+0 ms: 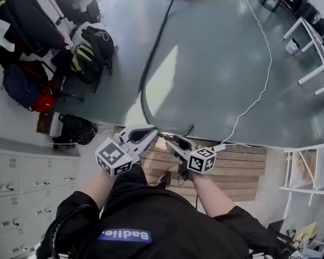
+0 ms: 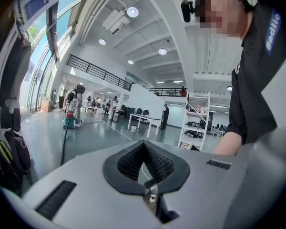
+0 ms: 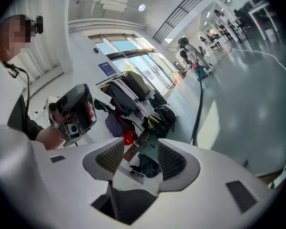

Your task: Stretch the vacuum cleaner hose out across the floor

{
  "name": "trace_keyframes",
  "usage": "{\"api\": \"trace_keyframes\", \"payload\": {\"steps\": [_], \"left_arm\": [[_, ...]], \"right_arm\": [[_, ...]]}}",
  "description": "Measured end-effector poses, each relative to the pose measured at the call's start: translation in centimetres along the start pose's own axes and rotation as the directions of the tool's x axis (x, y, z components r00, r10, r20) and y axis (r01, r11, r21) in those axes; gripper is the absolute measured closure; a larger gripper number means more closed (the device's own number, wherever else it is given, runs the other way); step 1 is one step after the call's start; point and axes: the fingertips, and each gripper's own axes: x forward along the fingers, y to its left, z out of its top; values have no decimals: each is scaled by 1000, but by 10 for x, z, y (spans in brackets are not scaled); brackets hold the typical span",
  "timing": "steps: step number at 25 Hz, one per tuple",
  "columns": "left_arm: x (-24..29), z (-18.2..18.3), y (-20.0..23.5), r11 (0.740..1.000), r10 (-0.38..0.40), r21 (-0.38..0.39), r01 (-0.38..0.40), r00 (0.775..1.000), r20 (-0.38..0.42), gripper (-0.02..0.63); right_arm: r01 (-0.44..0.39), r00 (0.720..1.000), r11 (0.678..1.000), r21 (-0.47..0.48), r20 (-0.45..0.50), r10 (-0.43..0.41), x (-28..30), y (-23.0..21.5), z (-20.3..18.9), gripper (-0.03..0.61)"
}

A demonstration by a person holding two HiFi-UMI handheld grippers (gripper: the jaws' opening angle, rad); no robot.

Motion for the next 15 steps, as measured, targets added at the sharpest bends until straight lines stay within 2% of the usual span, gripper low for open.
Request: {"api": "trace_keyframes", "payload": {"steps": [3,6,8,13,15], "left_arm": [[-14,1,-12,1000,18,-13,-18,1000,4,615],[-22,-2,-24,999,28,-23,-28,1000,11,615],[-24,-6,-34,999,33,-25,-33,999,20,615],[-24,-11,-70,1000,29,-12,-28,999,46,615],[-22,-11,-82,1000,24,-1,-24,998,52,615]], "right_arm": [[33,999,989,-144,-10,-35,-31,25,10,384],[83,996,948,-307,46,-72,-60,54,31,492],[96,994,915,-392,86,-68,-72,77,41,559],[84,992,832,-549,126,-17,-85,134,50,572],[85,990,815,-573,139,-5,-88,142,53,572]]}}
